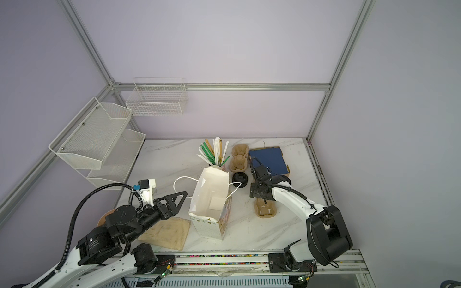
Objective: Pack a coffee takeout order
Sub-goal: Place the takeout bag at the center of the table, then rotate the takeout bag at the center of the table.
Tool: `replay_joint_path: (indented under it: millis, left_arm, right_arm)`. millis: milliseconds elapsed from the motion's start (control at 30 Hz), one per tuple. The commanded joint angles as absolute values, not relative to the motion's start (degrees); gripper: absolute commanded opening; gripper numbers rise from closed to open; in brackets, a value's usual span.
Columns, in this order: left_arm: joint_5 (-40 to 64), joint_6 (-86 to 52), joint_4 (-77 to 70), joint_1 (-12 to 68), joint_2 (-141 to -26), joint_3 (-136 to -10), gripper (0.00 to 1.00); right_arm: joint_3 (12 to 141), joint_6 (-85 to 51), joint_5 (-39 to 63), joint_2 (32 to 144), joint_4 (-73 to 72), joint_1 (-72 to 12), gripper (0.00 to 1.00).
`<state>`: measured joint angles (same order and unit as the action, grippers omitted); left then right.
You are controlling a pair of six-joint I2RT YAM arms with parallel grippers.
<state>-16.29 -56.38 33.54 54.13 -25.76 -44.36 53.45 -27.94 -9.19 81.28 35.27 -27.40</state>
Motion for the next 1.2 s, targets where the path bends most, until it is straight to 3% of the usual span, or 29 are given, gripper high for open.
replay_joint_path:
  millis: [0,400,733,1167]
  left_arm:
    - [-14.5,-57.3,40.8,54.3,-22.7,-43.0,1.0]
    - [-13.6,-63.4,47.6,54.3,-16.5,-33.4,1.0]
    - [-8.3,-69.2,36.9,54.3,-17.6,-23.3,1.0]
    - [-3.2,-70.6,24.8,54.3,-25.6,-19.5,1.0]
  right_arm:
    - [52.6,-28.7,-9.7,80.9,34.2,-27.8,0.88]
    - [51.5,-29.0,-9.8,79.8,32.8,-27.7,0.88]
    - [52.1,-32.0,-10.5,79.0,37.3,-27.7,0.89]
    - [49.6,-34.6,-11.1,79.8,38.5,-27.7,0.92]
